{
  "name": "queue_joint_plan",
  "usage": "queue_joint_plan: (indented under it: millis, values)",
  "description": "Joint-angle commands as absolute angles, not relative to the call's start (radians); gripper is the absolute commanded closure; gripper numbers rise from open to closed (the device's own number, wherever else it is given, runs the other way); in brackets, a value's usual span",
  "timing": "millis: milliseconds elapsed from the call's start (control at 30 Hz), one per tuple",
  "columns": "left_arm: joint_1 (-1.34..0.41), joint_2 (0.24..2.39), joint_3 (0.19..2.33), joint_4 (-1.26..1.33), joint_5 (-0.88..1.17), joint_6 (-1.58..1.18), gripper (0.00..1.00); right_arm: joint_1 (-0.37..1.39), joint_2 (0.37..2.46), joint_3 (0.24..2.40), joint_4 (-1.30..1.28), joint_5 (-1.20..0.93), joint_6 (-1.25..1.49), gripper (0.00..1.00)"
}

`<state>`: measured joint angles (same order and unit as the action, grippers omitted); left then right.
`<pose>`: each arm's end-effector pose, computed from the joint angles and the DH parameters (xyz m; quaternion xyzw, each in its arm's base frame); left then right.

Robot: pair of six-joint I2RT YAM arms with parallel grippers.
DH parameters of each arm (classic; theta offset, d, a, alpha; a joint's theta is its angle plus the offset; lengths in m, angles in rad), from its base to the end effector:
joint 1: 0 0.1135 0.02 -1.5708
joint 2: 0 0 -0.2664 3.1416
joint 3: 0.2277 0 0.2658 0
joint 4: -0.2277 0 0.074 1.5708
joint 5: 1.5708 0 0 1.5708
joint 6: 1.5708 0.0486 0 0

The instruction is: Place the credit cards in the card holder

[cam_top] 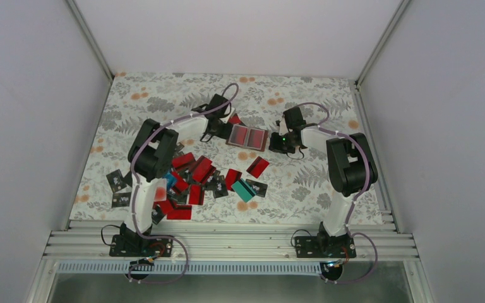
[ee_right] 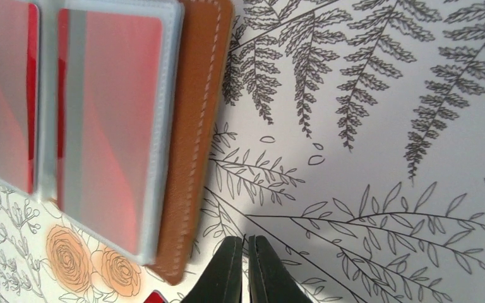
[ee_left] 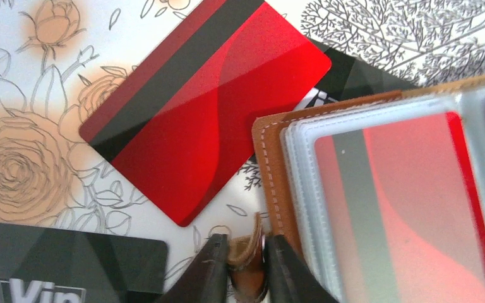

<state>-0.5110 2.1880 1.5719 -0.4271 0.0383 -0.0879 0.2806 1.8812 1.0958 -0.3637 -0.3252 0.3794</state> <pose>0.4194 -0.2373 0.1242 0.2076 0.9427 -0.0946 0.2436 0.3570 0.1191 0.1170 0.0138 0.9655 0.2167 0.1441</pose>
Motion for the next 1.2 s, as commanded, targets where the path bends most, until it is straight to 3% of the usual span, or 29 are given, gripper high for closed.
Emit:
queue_joint_plan:
  millis: [0, 267, 667, 1167]
  values:
    - [-0.506, 2.145, 1.511, -0.423, 0.057, -0.111, 0.96, 0.282, 1.893, 1.095, -0.375, -0.365, 0.374, 0.93]
    - [-0.518, 2.054, 1.356, -0.357, 0.122, -0.131, 0.98, 0.204, 1.839, 1.071, -0.312, -0.477, 0.457, 0.86]
    - [-0.532, 1.991, 1.231, -0.280, 0.200, -0.177, 0.98, 0.143, 1.913, 1.063, -0.238, -0.724, 0.458, 0.49]
    - [-0.566, 1.996, 1.233, -0.262, 0.219, -0.213, 0.98, 0.149, 1.956, 1.058, -0.219, -0.965, 0.489, 0.48]
